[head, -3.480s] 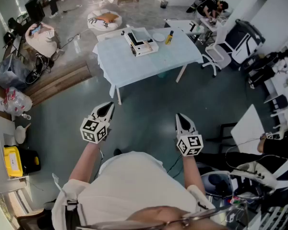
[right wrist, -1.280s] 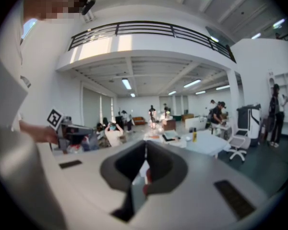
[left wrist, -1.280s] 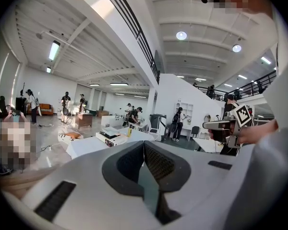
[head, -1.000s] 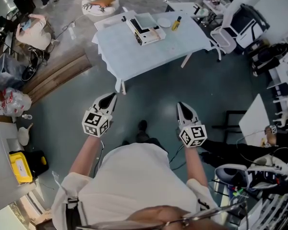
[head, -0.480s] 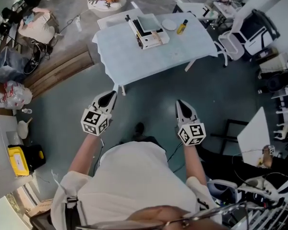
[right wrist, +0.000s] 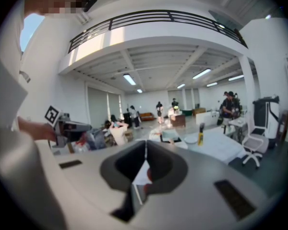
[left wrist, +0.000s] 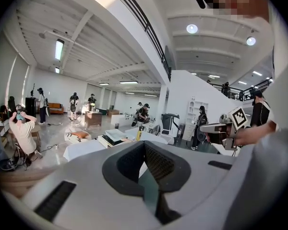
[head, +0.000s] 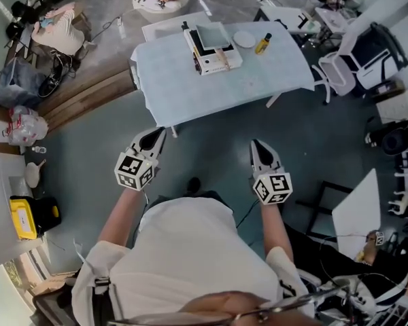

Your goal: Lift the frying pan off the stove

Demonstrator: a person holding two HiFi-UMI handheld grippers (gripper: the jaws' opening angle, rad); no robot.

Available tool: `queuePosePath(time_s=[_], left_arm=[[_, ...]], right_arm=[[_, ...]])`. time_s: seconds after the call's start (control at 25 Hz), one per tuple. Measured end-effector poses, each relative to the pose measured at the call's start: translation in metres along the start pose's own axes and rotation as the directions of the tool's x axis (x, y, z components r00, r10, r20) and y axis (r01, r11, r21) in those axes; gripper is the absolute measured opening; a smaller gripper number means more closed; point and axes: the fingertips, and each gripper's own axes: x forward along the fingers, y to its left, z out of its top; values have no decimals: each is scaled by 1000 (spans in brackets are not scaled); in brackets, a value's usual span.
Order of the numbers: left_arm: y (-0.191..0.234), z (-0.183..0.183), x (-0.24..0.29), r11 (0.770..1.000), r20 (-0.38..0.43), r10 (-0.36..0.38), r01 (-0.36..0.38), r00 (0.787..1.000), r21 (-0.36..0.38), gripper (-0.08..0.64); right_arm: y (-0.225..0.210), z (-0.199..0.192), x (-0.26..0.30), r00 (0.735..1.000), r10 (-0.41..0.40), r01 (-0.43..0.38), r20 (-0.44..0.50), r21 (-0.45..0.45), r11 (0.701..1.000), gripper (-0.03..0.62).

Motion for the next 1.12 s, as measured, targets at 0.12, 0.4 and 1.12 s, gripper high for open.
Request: queuePosePath(time_s=[0.12,0.4,1.12], left_arm=[[-2,0,12,1000,-1,16,-16,1000,-3,31],[0,7,27,999,-7,39,-39,999,-14,31],[45,24,81,1000,-7,13,-13,1000,-19,31]], right_arm=[[-13,0,8,1000,12,-12,-2,-1,1000,31],[-27,4,21,999,35,-35,-2,-8,999,31],[-51,20,69,999,-22,22,-29,-23,999,31]])
